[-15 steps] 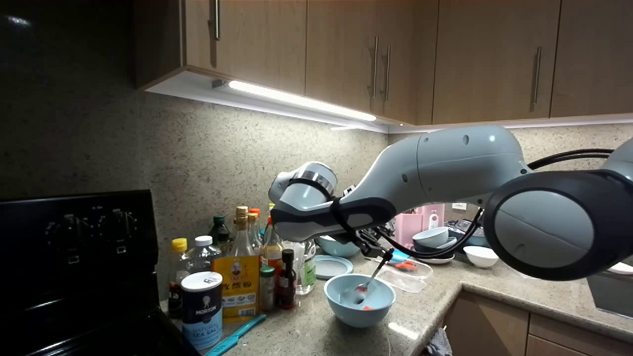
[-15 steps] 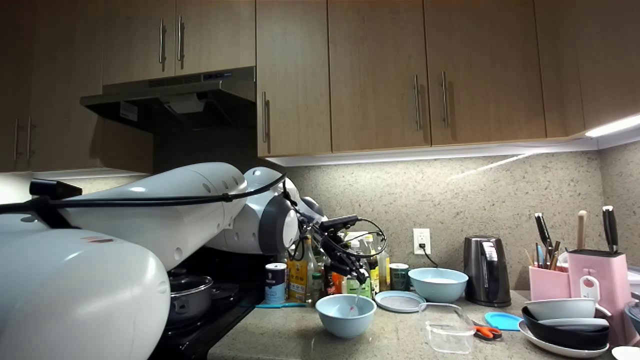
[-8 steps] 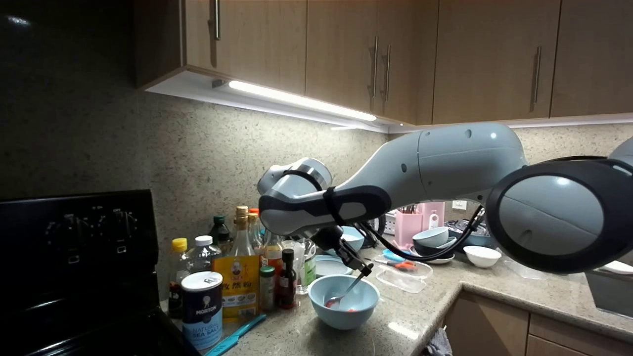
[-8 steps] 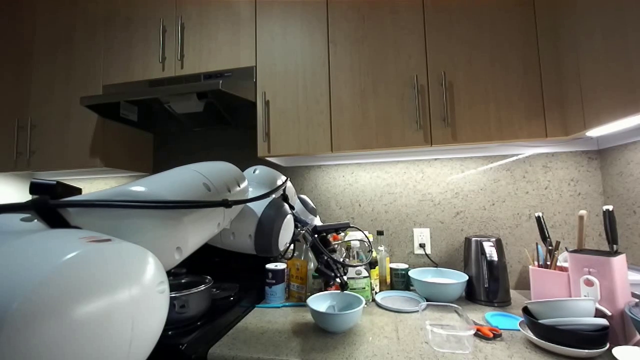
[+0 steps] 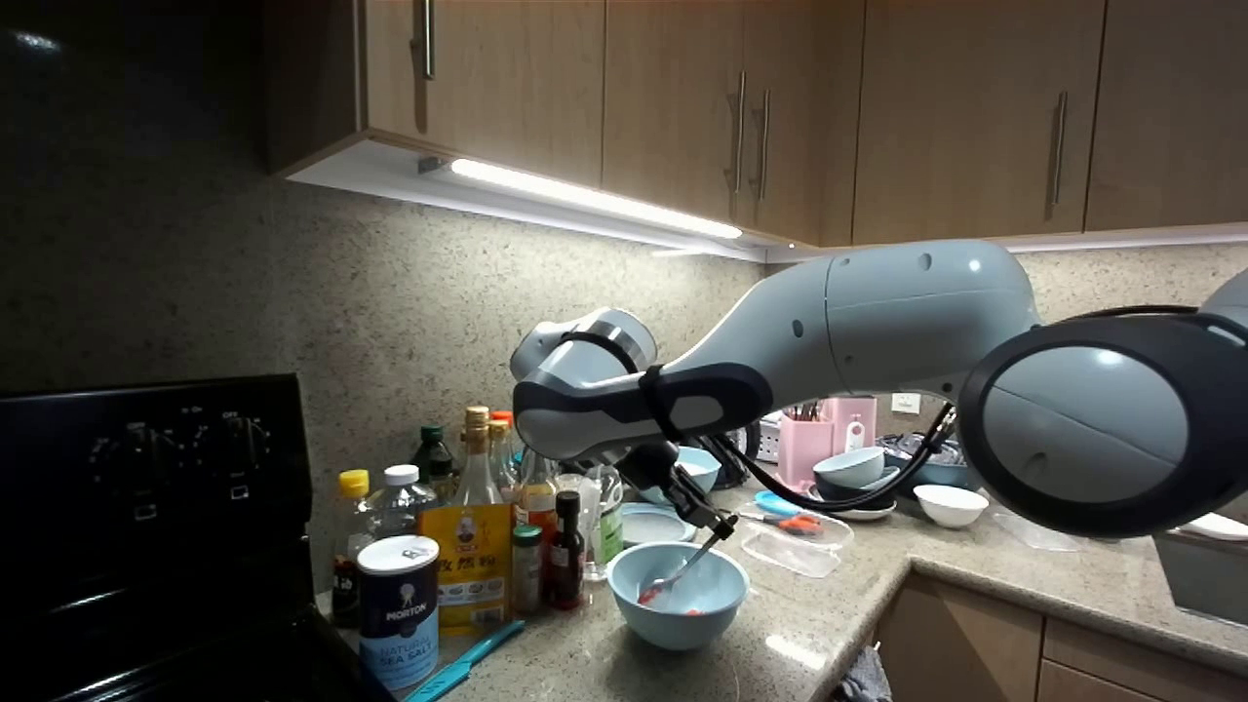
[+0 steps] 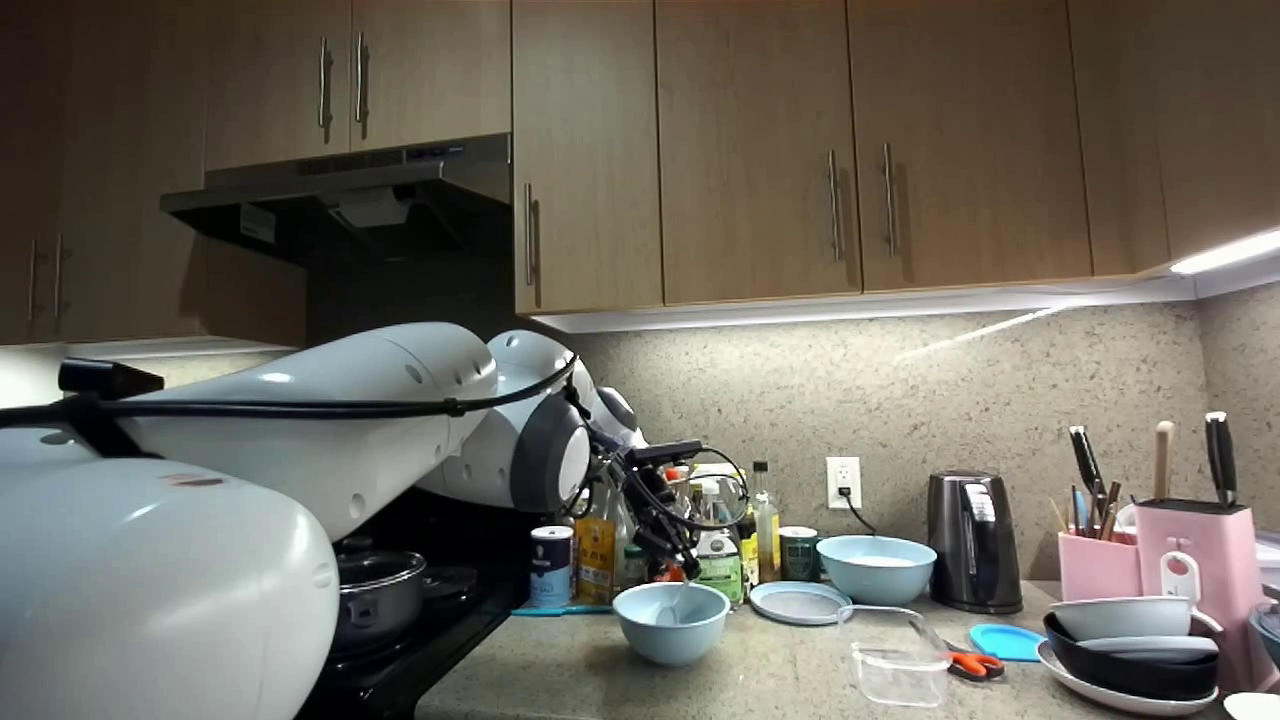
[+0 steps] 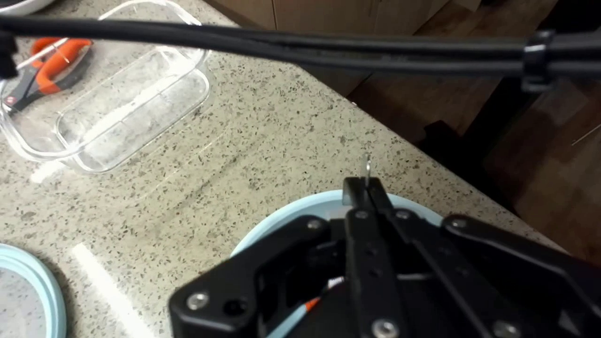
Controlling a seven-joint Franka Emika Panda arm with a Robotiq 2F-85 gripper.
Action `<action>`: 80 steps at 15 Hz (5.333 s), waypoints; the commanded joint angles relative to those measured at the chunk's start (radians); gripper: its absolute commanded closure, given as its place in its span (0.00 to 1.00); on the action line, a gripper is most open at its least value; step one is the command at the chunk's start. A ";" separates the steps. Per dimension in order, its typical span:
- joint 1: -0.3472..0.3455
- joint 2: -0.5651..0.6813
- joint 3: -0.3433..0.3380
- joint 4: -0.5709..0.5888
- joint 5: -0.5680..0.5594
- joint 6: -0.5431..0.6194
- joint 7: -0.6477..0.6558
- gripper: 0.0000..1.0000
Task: Use the spoon to stir the contents in the bowl
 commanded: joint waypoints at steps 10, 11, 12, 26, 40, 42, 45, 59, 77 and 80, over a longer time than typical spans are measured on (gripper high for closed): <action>-0.006 0.006 -0.084 0.030 0.004 -0.180 0.211 0.99; -0.004 0.011 -0.088 0.023 0.007 -0.212 0.210 0.99; -0.002 0.018 -0.089 0.019 0.008 -0.238 0.207 0.99; 0.145 0.086 -0.189 0.038 0.002 -0.272 0.054 0.99; 0.161 0.091 -0.338 0.159 0.008 -0.061 0.096 0.99; 0.141 0.090 -0.348 0.170 0.021 -0.057 0.099 0.99; 0.114 0.092 -0.355 0.173 0.042 -0.084 0.108 0.99; 0.128 0.139 -0.344 0.145 0.175 -0.293 0.024 0.99; 0.202 0.154 -0.449 0.198 0.082 -0.168 -0.085 0.99; 0.174 0.121 -0.462 0.157 0.078 -0.130 -0.064 0.99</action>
